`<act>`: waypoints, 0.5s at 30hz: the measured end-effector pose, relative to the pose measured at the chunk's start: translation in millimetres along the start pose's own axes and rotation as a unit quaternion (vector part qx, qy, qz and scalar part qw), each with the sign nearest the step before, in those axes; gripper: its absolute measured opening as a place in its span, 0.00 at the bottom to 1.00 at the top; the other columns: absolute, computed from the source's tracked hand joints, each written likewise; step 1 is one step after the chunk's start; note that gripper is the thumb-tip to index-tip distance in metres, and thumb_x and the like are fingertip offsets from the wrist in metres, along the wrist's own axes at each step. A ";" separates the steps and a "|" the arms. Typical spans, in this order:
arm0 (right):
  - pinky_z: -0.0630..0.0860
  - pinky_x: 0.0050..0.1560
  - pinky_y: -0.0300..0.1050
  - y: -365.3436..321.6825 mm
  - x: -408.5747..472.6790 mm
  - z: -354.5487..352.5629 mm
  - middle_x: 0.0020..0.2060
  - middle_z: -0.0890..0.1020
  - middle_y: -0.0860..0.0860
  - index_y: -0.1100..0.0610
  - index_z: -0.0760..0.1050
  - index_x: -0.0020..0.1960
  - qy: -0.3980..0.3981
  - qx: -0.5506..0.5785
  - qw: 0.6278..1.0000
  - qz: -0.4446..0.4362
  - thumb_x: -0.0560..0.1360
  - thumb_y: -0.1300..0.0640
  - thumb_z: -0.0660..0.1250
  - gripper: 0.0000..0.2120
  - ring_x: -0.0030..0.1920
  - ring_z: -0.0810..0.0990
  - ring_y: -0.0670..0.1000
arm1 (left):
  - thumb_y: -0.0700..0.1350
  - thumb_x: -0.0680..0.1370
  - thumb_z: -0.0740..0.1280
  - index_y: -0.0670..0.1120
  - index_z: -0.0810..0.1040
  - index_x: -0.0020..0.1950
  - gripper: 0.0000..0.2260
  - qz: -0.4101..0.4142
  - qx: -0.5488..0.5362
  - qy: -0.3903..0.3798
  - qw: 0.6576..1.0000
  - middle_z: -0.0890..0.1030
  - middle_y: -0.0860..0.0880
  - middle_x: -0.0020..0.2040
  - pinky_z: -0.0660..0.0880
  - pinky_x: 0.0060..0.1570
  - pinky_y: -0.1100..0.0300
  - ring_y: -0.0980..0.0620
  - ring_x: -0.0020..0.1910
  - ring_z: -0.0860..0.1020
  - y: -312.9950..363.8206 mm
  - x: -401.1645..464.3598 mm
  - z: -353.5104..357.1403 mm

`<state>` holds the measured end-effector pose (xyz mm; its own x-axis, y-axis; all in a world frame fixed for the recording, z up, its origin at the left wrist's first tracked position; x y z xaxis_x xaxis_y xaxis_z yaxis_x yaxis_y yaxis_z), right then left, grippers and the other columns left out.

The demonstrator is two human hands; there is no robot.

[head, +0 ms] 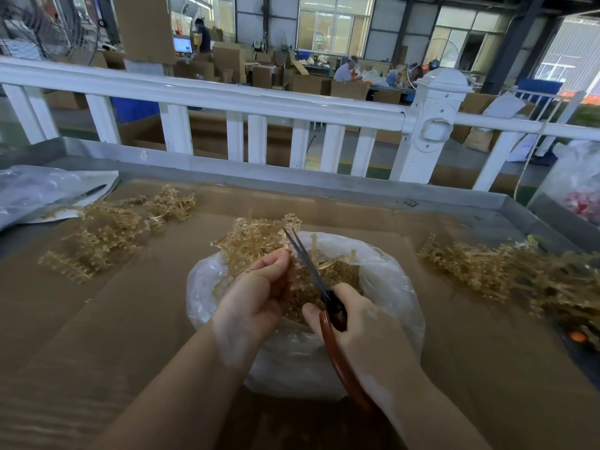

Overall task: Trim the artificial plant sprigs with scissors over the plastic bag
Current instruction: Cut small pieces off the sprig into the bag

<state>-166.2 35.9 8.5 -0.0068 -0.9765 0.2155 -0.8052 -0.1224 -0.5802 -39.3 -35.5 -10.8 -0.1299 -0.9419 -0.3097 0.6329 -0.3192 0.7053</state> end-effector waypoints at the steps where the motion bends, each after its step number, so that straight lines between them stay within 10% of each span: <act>1: 0.65 0.34 0.35 0.0 -0.8 0.7 0.29 0.73 0.45 0.46 0.62 0.37 -0.001 -0.010 1.000 -0.006 0.74 0.35 0.59 0.16 0.33 0.73 0.42 | 0.36 0.77 0.63 0.44 0.78 0.44 0.06 -0.005 -0.002 0.001 1.000 0.78 0.47 0.38 0.72 0.42 0.59 0.52 0.36 0.75 0.3 -0.1 -0.4; 15: 0.63 0.36 0.36 -7.2 -2.1 -4.1 0.34 0.70 0.43 0.45 0.59 0.45 0.048 -0.162 0.982 -0.082 0.75 0.33 0.54 0.15 0.36 0.71 0.44 | 0.36 0.76 0.62 0.45 0.80 0.40 0.10 -0.062 -0.006 -0.001 0.998 0.80 0.50 0.32 0.69 0.38 0.62 0.55 0.32 0.75 -3.9 -3.5 1.2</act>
<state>-162.8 39.6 15.4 0.0956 -0.9255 0.3665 -0.9463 -0.1987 -0.2549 -42.3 -31.1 -11.8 -0.2084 -0.8955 -0.3932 0.6205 -0.4318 0.6546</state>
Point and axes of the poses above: each hand's wrist, its own x-axis towards the middle knuckle, its own z-axis out of the palm, y = z × x, the point moved 3 cm from there along x, towards the middle knuckle
